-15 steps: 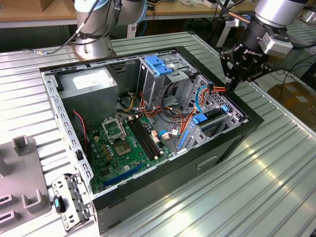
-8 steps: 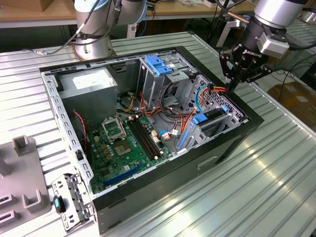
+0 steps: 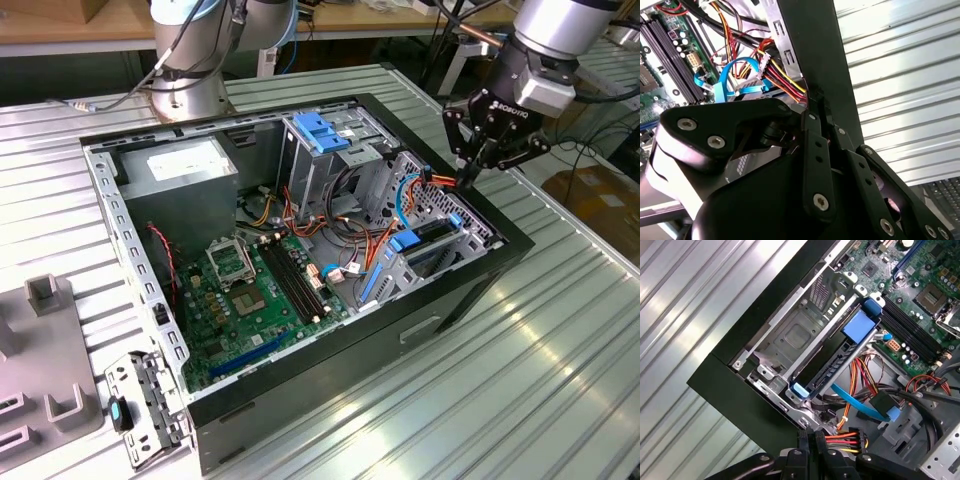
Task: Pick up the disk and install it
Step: 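Insert the first disk wire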
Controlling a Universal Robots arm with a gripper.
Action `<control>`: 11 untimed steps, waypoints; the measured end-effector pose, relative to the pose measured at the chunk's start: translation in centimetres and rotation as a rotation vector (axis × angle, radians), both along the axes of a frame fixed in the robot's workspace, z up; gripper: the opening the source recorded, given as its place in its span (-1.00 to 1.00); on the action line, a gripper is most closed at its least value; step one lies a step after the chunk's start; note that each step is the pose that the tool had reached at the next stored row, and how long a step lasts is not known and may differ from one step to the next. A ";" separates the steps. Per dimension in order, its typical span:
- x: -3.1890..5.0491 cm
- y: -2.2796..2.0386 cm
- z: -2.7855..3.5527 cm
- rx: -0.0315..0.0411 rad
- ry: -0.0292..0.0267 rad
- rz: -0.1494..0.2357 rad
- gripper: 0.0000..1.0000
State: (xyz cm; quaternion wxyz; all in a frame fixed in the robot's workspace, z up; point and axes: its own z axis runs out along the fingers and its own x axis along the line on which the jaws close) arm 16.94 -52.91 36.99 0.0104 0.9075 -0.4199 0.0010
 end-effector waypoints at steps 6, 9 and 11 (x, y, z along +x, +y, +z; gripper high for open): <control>-1.30 -0.04 -0.05 0.0000 0.0000 -0.009 -0.66; -1.44 -0.05 -0.07 -0.0002 0.0000 -0.030 -0.66; -1.44 -0.04 -0.09 0.0000 0.0000 -0.068 -0.66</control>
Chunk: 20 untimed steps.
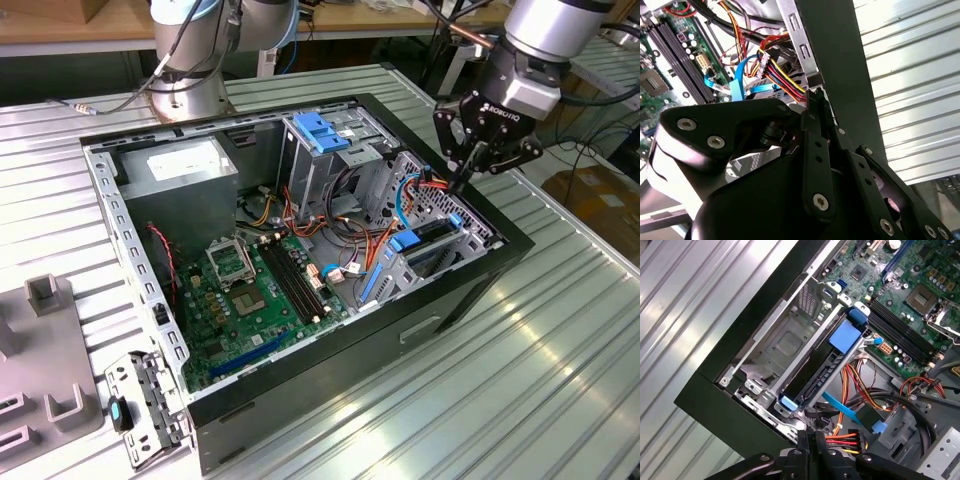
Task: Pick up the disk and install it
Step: 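Insert the first disk wire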
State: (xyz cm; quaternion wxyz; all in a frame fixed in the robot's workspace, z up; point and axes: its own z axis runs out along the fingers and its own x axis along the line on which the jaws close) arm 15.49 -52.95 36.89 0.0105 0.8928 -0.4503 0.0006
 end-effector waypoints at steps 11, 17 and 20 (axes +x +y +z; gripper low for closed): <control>0.00 0.00 -0.15 0.0000 0.0000 -0.165 -0.66; 0.00 0.00 -0.24 0.0000 0.0000 -0.249 -0.66; 0.00 0.00 -0.31 0.0001 0.0001 -0.296 -0.66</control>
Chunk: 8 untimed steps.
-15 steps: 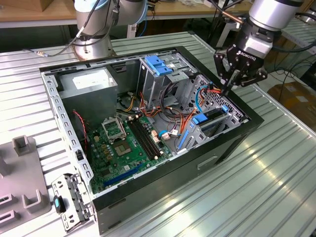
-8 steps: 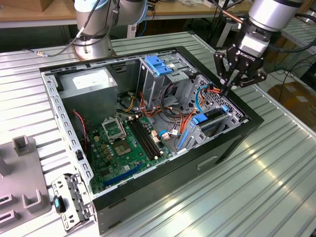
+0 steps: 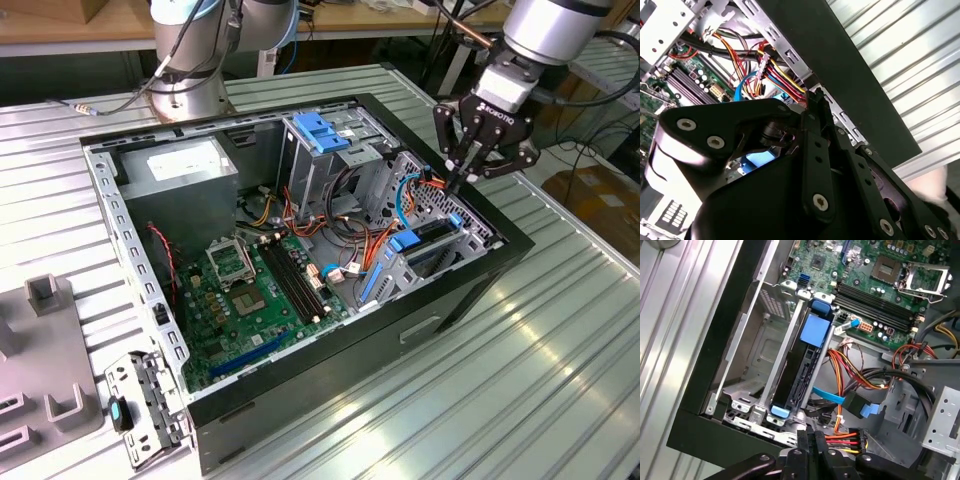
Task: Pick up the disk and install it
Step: 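Insert the first disk wire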
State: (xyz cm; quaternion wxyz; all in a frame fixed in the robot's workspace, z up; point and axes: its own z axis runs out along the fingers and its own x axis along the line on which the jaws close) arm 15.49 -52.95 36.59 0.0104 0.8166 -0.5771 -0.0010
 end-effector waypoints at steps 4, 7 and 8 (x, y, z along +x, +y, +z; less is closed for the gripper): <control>0.00 0.00 -0.06 -0.0001 0.0000 -0.038 -0.66; -0.20 0.00 -0.11 0.0002 0.0001 -0.048 -0.66; -0.36 -0.01 -0.10 0.0000 0.0000 -0.049 -0.66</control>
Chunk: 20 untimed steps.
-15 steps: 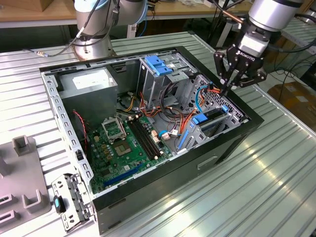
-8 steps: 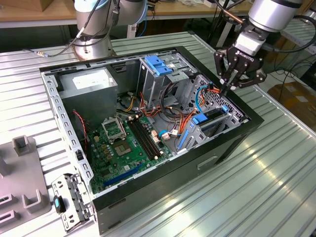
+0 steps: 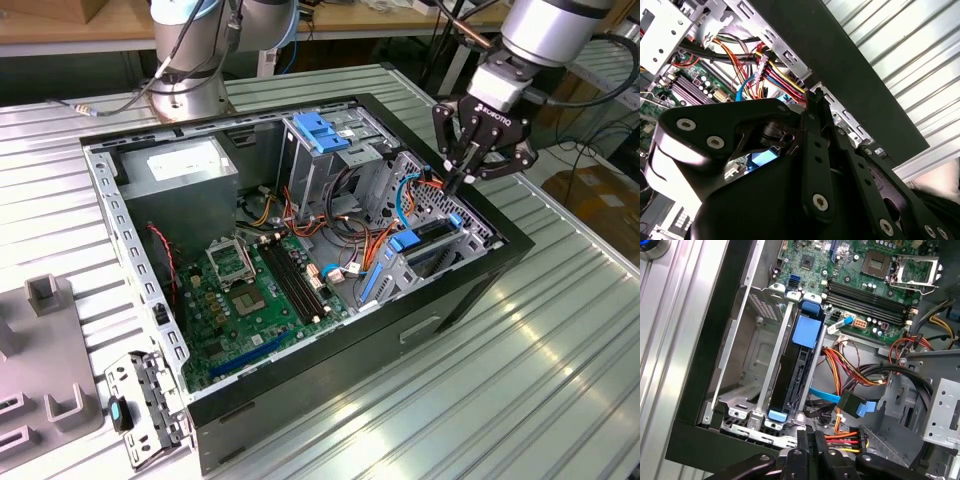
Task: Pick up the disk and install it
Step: 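Insert the first disk wire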
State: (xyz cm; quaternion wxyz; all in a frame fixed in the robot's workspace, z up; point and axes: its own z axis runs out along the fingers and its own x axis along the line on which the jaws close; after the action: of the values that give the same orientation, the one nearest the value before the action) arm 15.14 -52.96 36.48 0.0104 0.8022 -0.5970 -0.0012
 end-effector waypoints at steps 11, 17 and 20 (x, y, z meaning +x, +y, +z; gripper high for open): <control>-0.40 0.00 -0.11 0.0000 0.0000 -0.078 -0.66; -0.41 0.00 -0.12 0.0001 0.0000 -0.081 -0.66; -0.41 0.00 -0.12 0.0000 0.0000 -0.083 -0.66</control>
State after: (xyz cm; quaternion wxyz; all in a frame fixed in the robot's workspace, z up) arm 14.72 -52.96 36.37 0.0104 0.7767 -0.6297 -0.0016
